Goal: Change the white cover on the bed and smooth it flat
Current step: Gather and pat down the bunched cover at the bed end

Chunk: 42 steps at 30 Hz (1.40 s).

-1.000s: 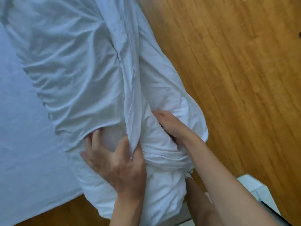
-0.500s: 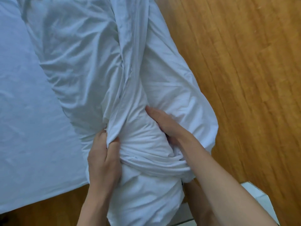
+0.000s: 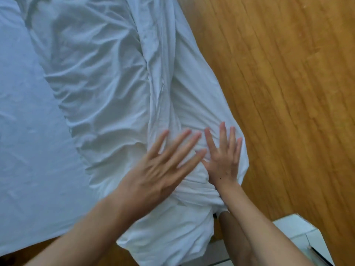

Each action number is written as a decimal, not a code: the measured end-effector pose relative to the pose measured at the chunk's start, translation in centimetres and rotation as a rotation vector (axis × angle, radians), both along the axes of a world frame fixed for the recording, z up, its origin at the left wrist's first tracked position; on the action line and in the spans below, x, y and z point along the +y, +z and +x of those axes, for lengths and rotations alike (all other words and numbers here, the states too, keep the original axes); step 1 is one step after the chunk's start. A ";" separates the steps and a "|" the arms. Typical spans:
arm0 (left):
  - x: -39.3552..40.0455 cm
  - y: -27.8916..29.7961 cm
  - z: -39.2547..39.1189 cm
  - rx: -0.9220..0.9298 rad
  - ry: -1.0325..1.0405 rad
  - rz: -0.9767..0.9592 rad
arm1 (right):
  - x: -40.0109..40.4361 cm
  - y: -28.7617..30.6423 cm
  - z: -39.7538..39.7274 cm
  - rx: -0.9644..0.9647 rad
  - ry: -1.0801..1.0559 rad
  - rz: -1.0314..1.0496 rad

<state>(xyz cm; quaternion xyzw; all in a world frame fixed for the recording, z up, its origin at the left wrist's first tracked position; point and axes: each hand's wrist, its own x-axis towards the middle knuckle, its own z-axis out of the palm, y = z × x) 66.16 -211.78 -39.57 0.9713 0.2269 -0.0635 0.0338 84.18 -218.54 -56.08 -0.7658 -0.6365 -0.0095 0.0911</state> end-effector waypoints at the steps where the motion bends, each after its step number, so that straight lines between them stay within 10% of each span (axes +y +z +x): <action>1: 1.2 0.6 0.4 0.096 -0.180 -0.042 | 0.1 0.0 0.0 0.045 -0.009 -0.019; 6: 4.5 2.2 5.6 0.584 -0.172 -0.276 | 0.2 -0.4 0.2 0.093 -0.035 -0.011; 13: 5.6 -2.7 8.2 0.695 -0.238 -0.116 | 0.1 -1.7 0.5 0.098 -0.046 0.017; 31: 4.9 2.0 -2.0 0.050 -0.130 -0.238 | 0.1 -1.2 0.3 0.066 -0.021 0.034; 35: 0.9 1.2 -6.4 -0.089 0.171 -0.194 | 1.0 1.0 -0.6 0.369 -0.050 0.065; 39: -3.1 -0.4 -6.4 -0.240 0.498 -0.202 | 3.3 7.4 -2.7 1.196 -0.147 0.041; 42: -4.5 -1.0 -6.1 -0.332 0.635 -0.205 | 4.5 10.9 -4.7 1.273 0.089 -0.024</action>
